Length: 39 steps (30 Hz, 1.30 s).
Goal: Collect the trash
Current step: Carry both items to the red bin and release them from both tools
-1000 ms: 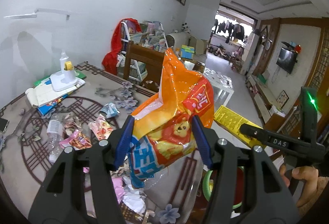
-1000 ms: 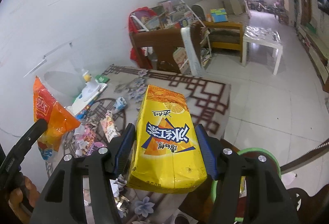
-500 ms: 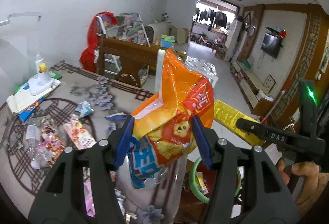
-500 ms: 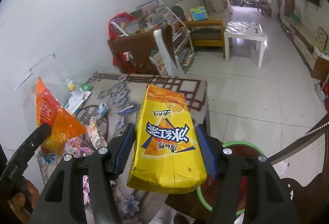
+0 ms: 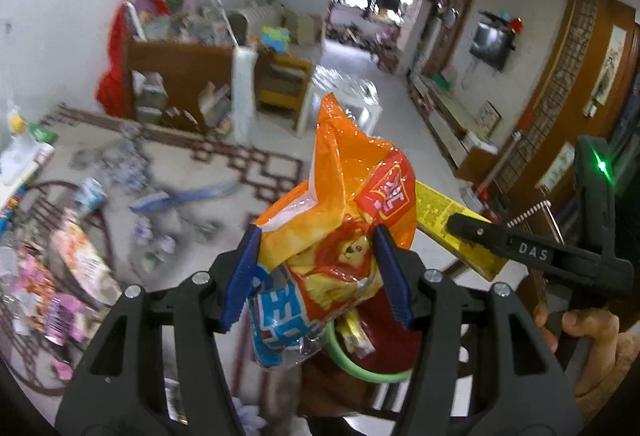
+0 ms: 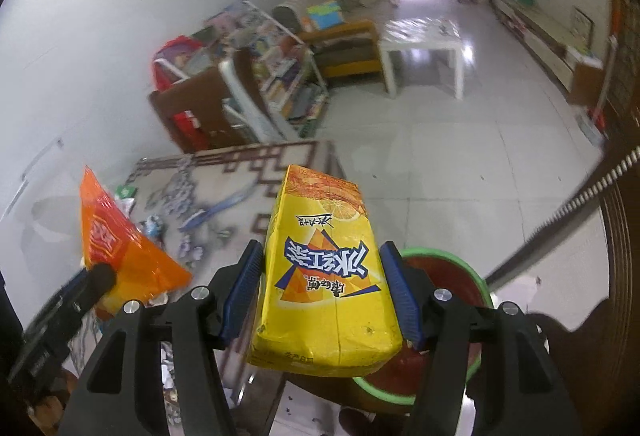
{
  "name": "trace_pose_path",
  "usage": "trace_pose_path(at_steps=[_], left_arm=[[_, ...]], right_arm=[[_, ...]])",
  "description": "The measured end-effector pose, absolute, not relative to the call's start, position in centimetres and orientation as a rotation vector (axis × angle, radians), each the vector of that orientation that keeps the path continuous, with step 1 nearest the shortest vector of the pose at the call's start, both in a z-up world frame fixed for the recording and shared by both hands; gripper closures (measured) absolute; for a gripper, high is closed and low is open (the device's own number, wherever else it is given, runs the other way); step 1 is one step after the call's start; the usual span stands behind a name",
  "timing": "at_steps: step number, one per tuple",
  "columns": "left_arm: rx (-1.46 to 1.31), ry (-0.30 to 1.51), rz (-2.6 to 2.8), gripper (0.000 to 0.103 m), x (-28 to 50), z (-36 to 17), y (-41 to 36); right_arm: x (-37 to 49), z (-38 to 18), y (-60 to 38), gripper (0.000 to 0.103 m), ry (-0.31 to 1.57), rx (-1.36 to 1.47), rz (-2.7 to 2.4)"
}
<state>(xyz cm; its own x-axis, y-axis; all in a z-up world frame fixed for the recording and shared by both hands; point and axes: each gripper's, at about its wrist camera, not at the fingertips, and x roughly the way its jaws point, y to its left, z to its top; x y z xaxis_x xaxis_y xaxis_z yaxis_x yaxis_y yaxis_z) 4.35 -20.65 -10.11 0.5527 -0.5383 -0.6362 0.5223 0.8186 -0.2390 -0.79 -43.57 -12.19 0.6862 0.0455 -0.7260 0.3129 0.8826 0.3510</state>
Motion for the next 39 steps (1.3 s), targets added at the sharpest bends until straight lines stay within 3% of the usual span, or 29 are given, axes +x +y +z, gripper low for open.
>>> trace_pose_path(at_steps=[9,20,23,25,28,39], left_arm=[[0.057,0.888,-0.719,0.048,4.1,-14.0,-26.3],[0.107,0.92,-0.755,0.047,4.4,-15.1,-29.8],[0.119,0.933,-0.764,0.044,4.6,-15.4,-30.4],[0.124,0.932,-0.767,0.037,4.7,-15.5,-30.8],[0.118,0.922,-0.776,0.031,4.7,-15.3,-31.1],[0.093,0.871,-0.758,0.029,4.9,-13.5,-30.0]], right_arm=[[-2.4,-14.6,-47.0,0.044,0.874,0.547,-0.285],[-2.9,-15.9,-50.0,0.043,0.891,0.635,-0.354],[-3.0,-16.1,-50.5,0.042,0.895,0.654,-0.367],[-3.1,-16.2,-50.9,0.036,0.895,0.67,-0.379],[-3.2,-16.4,-51.3,0.034,0.89,0.7,-0.382],[-2.6,-15.7,-50.4,0.031,0.866,0.654,-0.362]])
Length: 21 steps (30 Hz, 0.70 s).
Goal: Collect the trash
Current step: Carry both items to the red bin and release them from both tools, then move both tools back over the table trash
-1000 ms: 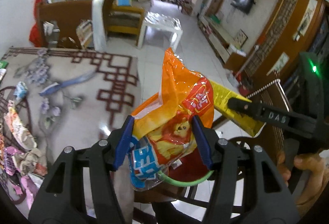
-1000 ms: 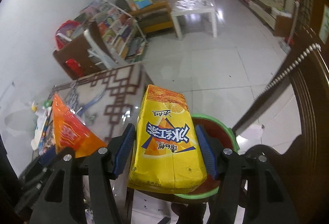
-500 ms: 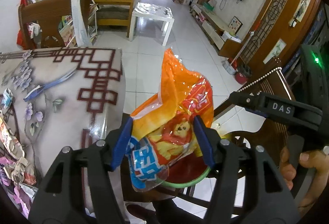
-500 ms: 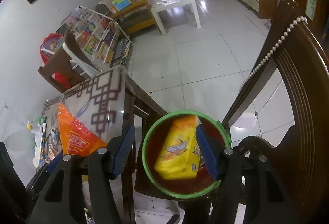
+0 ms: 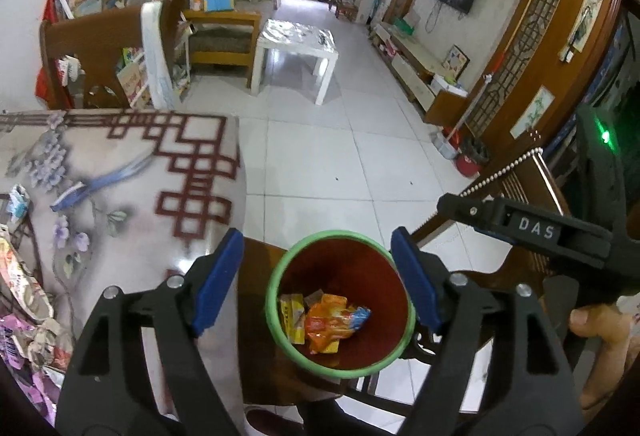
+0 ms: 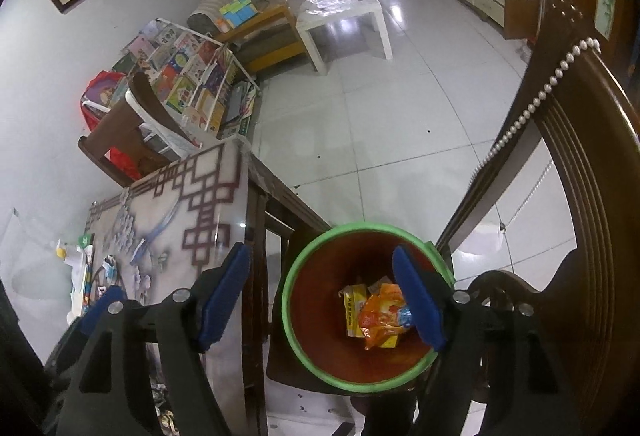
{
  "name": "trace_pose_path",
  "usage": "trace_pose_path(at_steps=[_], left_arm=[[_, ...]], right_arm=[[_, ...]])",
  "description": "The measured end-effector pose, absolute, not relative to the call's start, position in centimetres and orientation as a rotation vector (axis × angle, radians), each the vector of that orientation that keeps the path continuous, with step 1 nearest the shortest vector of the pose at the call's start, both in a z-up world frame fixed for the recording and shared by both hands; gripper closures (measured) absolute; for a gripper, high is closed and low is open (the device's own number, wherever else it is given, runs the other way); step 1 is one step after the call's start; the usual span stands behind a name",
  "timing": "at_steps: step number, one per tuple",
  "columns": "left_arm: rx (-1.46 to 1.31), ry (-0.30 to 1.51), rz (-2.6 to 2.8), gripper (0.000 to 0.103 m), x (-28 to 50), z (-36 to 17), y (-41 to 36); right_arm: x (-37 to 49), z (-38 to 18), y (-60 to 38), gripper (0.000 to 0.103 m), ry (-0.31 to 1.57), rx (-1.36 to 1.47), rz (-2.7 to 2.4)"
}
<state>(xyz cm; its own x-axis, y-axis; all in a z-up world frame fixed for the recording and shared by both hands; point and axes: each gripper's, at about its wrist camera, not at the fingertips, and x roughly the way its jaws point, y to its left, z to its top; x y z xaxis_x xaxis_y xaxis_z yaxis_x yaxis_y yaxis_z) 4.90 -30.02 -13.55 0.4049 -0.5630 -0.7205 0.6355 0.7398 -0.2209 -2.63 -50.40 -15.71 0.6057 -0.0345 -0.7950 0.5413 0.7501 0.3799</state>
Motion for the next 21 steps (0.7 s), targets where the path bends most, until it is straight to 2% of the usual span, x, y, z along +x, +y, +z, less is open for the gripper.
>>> trace_pose_path(at_steps=[11,21], left_arm=[[-0.012,0.789,-0.601,0.026,4.3,-10.9,-22.2],[-0.149,0.838,-0.296,0.026,1.9,-13.5,-9.6]], right_arm=[[-0.3,-14.7,-45.5,0.03,0.882,0.537,-0.242],[3.5,-15.1,-36.5,0.03,0.971,0.383,-0.022]])
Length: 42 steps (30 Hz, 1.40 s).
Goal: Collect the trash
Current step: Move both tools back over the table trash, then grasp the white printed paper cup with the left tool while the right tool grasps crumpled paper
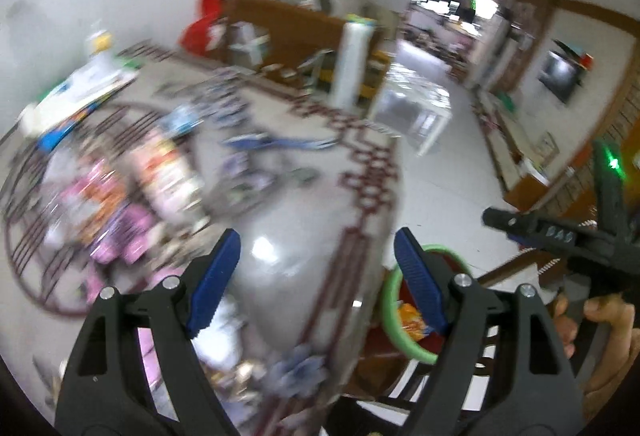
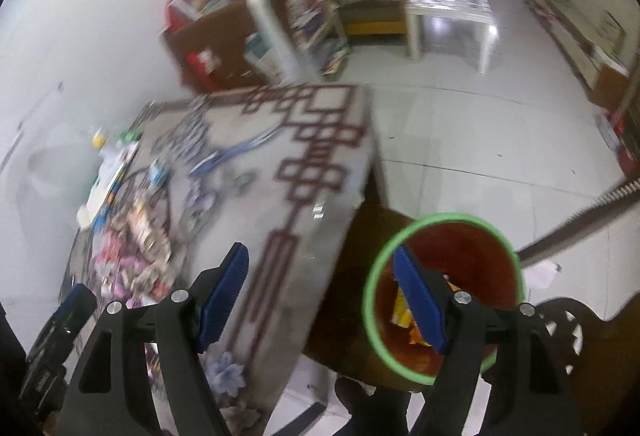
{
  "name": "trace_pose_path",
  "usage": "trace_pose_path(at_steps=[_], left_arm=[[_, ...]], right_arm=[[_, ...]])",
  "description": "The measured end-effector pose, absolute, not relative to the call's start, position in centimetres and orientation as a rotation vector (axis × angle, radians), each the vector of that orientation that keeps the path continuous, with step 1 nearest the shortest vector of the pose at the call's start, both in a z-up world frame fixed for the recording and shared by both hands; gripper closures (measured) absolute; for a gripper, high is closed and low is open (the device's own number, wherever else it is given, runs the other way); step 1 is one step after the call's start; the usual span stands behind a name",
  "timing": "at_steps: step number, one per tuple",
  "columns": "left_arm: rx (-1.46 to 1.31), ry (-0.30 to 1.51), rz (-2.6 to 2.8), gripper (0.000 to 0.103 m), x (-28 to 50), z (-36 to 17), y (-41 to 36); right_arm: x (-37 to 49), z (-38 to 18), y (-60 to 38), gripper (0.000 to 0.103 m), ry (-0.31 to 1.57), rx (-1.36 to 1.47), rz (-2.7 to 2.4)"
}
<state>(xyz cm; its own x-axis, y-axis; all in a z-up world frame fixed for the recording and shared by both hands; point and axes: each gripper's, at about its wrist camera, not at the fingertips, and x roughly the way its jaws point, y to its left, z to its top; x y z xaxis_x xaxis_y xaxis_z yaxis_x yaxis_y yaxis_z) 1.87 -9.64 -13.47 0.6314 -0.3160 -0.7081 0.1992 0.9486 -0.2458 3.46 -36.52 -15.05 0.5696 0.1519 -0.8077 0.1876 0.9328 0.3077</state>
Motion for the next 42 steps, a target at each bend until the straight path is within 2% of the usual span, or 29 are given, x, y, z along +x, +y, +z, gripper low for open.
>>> trace_pose_path(at_steps=[6,12,15,25,29,31,33,42], left_arm=[[-0.08,0.855,-0.205,0.022,-1.2,-15.1,-2.2],[0.059,0.955,-0.191,0.022,-4.1,-18.2,4.6],[0.165,1.068,-0.259,0.021,-4.3,-20.4,5.6],[0.3,1.179,-0.328,0.019,-3.6,-26.4,5.7],[0.171,1.192,-0.288,0.021,-2.7,-26.8,6.7],[0.117,1.181,-0.253,0.03,-2.3,-27.0,7.2],[0.082,1.167,-0.224,0.034,-2.2,-26.9,7.3],[-0.176,1.102,-0.04,0.036,0.1,-25.6,10.3]], right_arm=[[5.1,-15.5,-30.3,0.03,1.022,0.297,0.14],[4.7,-15.7,-26.1,0.03,1.041,0.225,0.244],[4.6,-16.0,-25.5,0.03,1.061,0.224,0.26],[4.7,-16.9,-24.7,0.03,1.088,0.232,0.268],[5.2,-17.0,-24.1,0.03,1.097,0.22,0.26],[5.4,-16.8,-23.4,0.03,1.093,0.197,0.267],[5.8,-16.8,-22.5,0.03,1.093,0.172,0.281],[8.8,-19.5,-17.4,0.03,1.194,0.136,0.393]])
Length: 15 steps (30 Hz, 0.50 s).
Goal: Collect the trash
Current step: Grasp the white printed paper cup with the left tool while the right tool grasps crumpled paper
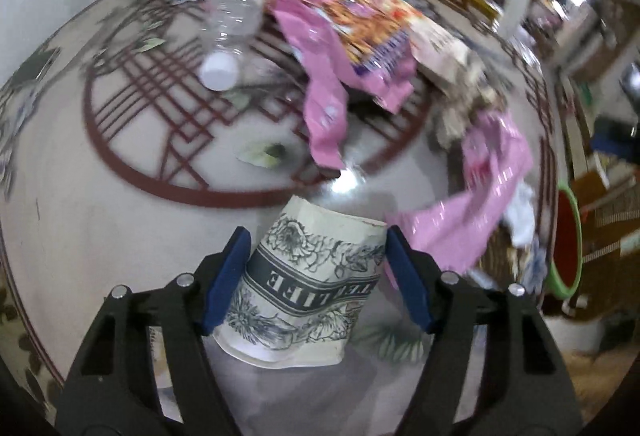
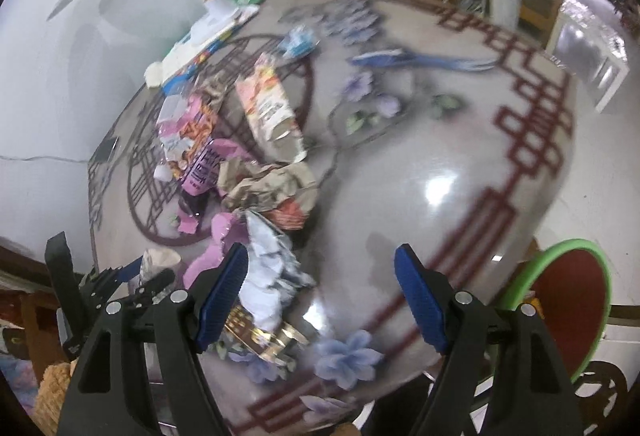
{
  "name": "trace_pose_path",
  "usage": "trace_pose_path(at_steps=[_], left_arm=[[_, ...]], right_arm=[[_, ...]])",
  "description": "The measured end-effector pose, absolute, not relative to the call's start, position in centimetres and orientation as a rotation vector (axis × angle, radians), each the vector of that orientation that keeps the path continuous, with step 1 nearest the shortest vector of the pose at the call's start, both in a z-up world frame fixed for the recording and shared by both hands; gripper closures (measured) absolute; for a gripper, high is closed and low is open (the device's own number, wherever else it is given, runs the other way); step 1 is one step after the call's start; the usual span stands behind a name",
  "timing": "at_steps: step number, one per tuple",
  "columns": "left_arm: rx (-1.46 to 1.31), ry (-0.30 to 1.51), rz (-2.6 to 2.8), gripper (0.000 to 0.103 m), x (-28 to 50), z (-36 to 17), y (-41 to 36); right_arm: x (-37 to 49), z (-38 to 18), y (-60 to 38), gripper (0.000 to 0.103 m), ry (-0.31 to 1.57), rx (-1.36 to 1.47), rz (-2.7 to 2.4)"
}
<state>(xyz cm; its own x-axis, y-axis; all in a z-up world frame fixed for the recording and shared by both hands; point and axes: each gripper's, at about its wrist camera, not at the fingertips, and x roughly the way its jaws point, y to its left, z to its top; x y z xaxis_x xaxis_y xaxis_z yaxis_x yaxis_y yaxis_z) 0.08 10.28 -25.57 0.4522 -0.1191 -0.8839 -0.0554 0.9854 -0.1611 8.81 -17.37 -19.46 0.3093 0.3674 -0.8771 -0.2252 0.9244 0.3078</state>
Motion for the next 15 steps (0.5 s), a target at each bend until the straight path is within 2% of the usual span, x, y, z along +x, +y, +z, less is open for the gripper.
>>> trace_pose_path(at_steps=[10,13,15], left_arm=[[-0.251,1.017,0.046,0.036,1.5,-23.4,11.0],[-0.27,0.999,0.073,0.036,1.6,-22.9,11.2],[-0.285,0.992,0.079,0.036,1.8,-22.6,11.4]], right_arm=[[13.5,-22.6,-11.5,0.029,1.267,0.067,0.437],[14.4,-23.8,-9.9,0.023,1.295,0.067,0.454],[14.7,-24.5,-9.2,0.022,1.312,0.076,0.472]])
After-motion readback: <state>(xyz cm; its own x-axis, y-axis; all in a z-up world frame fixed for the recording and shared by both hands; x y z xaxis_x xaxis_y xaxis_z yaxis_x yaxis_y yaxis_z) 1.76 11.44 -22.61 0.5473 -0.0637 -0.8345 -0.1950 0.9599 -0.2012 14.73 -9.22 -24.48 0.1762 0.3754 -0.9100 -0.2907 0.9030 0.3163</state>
